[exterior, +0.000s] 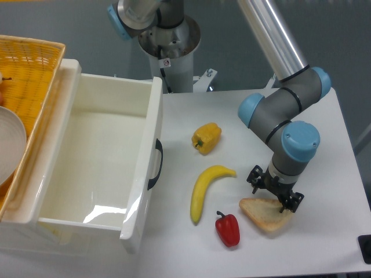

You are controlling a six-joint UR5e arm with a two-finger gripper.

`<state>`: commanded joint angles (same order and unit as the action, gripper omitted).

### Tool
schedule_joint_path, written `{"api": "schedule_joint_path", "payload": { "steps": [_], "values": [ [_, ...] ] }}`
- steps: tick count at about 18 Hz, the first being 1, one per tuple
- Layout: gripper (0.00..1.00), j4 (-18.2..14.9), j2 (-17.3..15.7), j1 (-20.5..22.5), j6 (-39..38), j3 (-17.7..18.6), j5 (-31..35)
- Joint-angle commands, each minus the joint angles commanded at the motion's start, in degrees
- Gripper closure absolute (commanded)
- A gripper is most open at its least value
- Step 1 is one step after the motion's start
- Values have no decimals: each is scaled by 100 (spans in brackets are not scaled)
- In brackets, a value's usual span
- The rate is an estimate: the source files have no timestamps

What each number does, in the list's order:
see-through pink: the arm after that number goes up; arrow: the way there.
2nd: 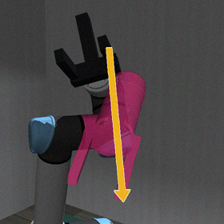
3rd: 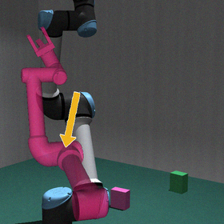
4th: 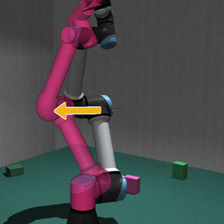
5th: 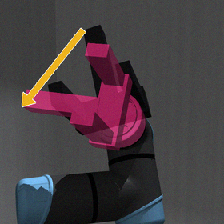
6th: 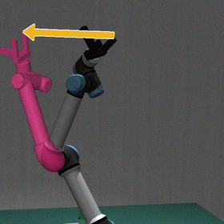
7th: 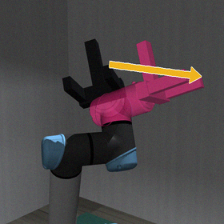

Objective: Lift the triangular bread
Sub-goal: 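Lower the gripper onto the bread slice's edge and close it, then lift the gripped bread slice up off the table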

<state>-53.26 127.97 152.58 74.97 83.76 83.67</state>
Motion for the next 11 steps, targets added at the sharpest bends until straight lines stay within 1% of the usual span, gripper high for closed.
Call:
{"api": "schedule_joint_path", "payload": {
  "steps": [1,2,4,5,6,7,11],
  "values": [
    [42,0,0,-9,0,0,0],
    [57,0,0,-9,0,-9,0],
    [80,0,0,-9,0,-9,0],
    [90,0,0,-9,0,-9,0],
    [97,0,-9,-9,-9,-9,0],
    [100,0,-17,-9,-9,-9,0],
    [100,-52,-88,0,17,-35,9]
  ]
}}
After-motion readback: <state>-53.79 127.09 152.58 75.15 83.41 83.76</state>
